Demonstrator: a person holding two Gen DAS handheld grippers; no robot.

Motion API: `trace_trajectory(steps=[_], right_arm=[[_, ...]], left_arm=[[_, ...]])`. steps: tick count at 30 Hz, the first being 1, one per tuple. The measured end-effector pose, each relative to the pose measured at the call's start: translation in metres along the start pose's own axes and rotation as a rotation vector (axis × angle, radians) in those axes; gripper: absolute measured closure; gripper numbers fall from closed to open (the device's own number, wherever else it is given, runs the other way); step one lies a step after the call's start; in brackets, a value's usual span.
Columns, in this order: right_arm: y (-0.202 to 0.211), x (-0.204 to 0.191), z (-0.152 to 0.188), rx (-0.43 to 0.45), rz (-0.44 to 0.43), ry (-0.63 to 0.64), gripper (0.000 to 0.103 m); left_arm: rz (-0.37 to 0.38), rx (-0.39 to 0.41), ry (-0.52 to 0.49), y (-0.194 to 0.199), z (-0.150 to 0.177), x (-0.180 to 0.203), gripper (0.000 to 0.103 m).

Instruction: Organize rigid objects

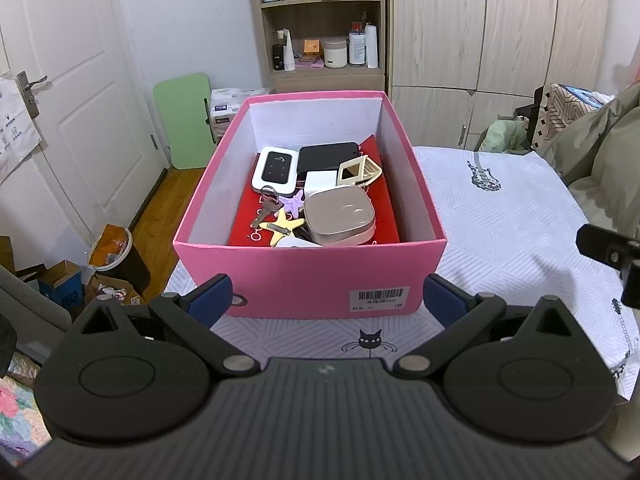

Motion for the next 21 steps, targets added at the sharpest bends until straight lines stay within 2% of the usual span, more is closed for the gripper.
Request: trace_trajectory(steps=[21], right_arm=[[-0.0042, 0.0022, 0.0023, -0.015, 0.026, 0.006, 0.001]], left_arm=[[-0.001, 0.002, -0.024, -0.0008, 0.0024, 0.0003, 0.0]])
Point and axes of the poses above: each gripper's, at about its wrist camera, not at the fingertips, and y roughly against the way its jaws point, x to its right, z to its underside, the point moved 10 cm from there along -y, roughly the way its jaws point, and after that the axes turned 2 degrees about z, right-handed, at the moved point
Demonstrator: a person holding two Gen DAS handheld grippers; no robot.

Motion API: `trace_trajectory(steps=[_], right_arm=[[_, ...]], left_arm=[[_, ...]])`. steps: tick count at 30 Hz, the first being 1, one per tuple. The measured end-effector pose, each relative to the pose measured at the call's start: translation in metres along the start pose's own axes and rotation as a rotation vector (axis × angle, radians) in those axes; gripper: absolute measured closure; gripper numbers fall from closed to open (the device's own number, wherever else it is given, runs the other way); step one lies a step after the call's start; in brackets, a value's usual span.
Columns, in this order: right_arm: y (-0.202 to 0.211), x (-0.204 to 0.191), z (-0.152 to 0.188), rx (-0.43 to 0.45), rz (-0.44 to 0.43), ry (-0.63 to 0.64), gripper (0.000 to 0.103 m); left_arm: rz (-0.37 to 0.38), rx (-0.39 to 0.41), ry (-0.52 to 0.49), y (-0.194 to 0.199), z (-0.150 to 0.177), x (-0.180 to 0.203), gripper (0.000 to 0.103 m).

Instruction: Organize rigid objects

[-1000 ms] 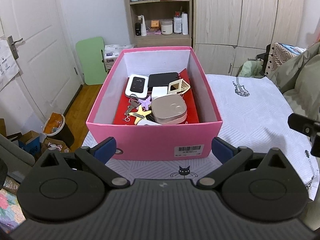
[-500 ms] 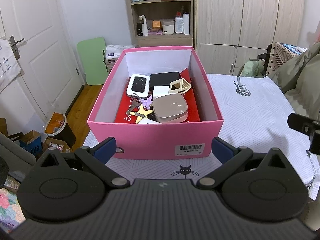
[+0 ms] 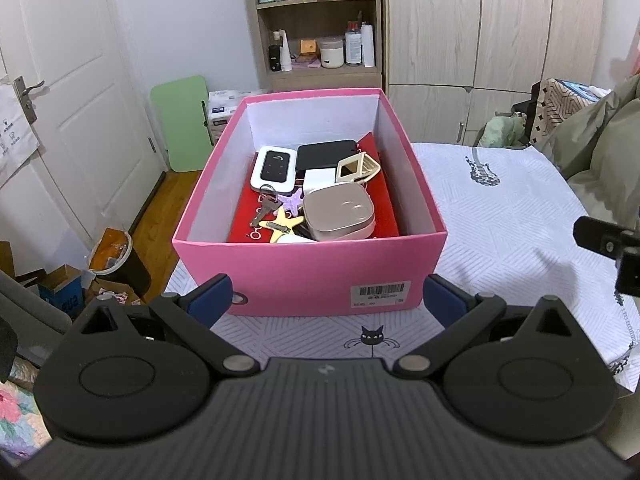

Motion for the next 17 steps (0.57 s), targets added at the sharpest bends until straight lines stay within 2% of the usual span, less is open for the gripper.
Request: trace_trajectory(steps=[7, 17], right_arm=[[0.0023, -0.001, -0.0013, 0.007, -0.002, 0.011, 0.001], [0.0034, -0.0023, -0.0014, 0.008, -0.002, 0.015, 0.001]], left_arm=[[-0.016, 0.012, -0.012, 0.0017, 0.0001, -0.0012, 0.0], [0.003, 0.022, -0.018, 0.0041, -0.001, 0.0016, 0.0]])
Point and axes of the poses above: each gripper's, at about its wrist camera, not at the fingertips, and y roughly against the way its jaws point, x to its right, z to its underside, the point moved 10 cm from there along -y, roughly the way its jaws point, and after that the axes turned 2 degrees about z, right-handed, at the moved point
